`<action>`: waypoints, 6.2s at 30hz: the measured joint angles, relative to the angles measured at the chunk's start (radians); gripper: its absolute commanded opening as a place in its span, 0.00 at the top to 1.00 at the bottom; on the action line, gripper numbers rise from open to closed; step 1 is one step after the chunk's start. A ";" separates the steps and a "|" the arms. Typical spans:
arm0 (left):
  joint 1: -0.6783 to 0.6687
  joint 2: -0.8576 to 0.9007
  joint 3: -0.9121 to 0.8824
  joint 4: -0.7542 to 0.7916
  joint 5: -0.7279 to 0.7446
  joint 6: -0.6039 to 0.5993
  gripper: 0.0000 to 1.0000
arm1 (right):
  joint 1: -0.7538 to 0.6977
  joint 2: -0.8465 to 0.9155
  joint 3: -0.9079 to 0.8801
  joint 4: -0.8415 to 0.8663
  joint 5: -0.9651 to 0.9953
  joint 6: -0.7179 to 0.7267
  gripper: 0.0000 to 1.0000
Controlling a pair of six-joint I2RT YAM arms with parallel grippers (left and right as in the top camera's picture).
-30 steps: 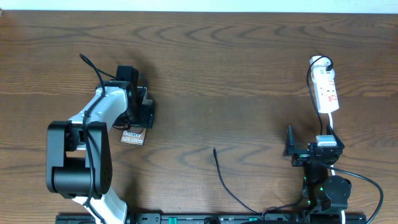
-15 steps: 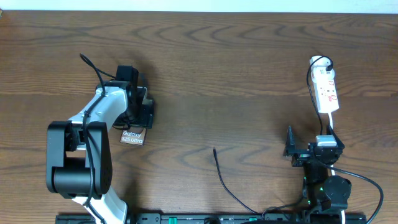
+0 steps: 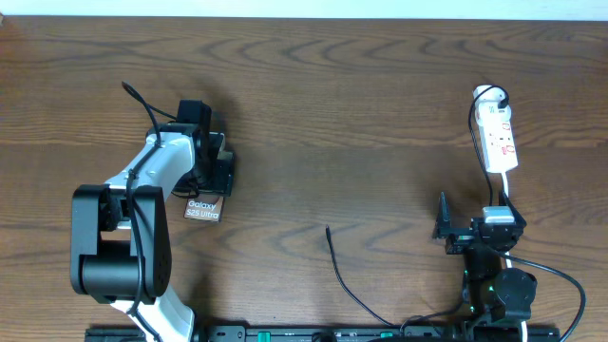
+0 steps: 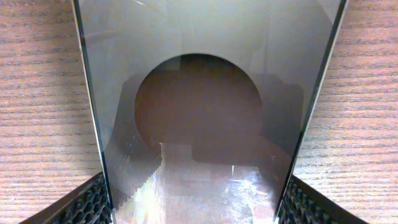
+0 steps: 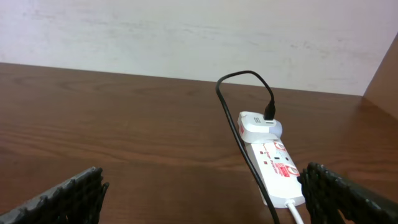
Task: Plug charger to phone and switch on socket
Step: 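Close the left gripper on the phone's sides, then lift the phone with the left gripper and tilt it upright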
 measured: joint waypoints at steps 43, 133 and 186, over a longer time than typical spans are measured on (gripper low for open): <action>0.000 0.000 0.000 0.000 0.000 0.000 0.93 | 0.000 0.000 0.000 0.000 0.000 0.000 0.01; 0.031 -0.443 0.008 0.144 0.984 -1.422 0.93 | 0.000 0.000 0.000 0.000 0.000 0.000 0.01; 0.034 -0.443 0.008 0.146 1.078 -1.680 0.92 | 0.000 0.000 0.000 0.000 0.000 0.000 0.01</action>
